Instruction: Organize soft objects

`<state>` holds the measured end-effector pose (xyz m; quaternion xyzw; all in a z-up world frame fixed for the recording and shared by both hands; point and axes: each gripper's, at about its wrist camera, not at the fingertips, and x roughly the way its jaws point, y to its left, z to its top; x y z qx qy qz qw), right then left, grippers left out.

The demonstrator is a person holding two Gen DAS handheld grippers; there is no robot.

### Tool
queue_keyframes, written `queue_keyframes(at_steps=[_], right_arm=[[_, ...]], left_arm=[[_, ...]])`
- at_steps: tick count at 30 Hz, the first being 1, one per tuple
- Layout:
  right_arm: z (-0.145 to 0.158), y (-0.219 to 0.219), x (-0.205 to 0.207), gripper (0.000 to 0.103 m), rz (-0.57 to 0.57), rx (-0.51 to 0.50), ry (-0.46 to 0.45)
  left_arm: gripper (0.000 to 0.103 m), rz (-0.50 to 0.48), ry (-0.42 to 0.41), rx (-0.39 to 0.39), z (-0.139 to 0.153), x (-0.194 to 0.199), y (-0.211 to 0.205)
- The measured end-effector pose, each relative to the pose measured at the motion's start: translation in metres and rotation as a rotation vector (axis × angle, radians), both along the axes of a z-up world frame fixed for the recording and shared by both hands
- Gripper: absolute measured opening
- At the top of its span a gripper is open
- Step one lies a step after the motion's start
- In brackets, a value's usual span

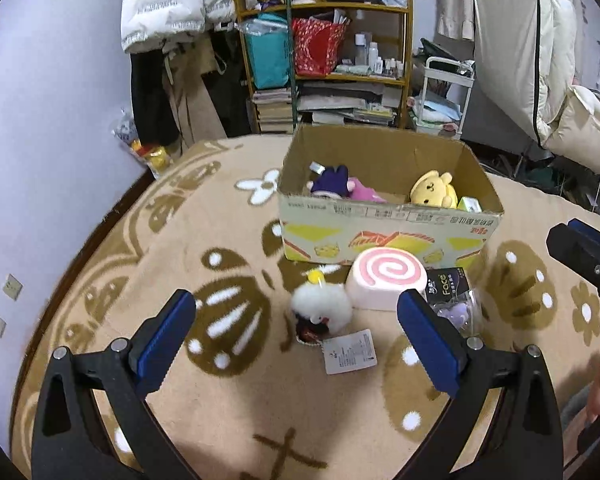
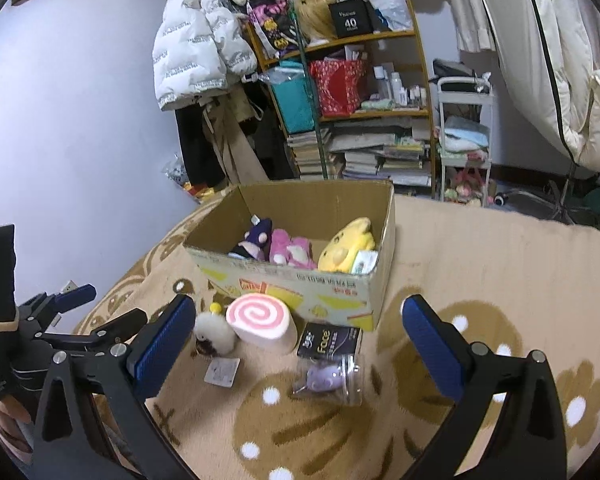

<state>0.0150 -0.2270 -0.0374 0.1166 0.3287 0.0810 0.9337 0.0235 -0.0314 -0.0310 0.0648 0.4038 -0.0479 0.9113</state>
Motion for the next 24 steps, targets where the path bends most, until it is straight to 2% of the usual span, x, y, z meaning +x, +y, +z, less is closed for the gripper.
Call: queue_keyframes(at_steps=[6, 24], right_arm=[[-0.016, 0.003, 0.011, 0.103, 0.003, 0.016, 0.048], [-0.077, 0.000, 0.049, 0.103, -0.012, 0.052, 0.277]], left_arm=[[0.100, -0.002, 0.052, 0.014, -0.020, 0.014, -0.004], [0.100, -0.004, 0.233, 0.022, -0.063, 0.047, -0.012]])
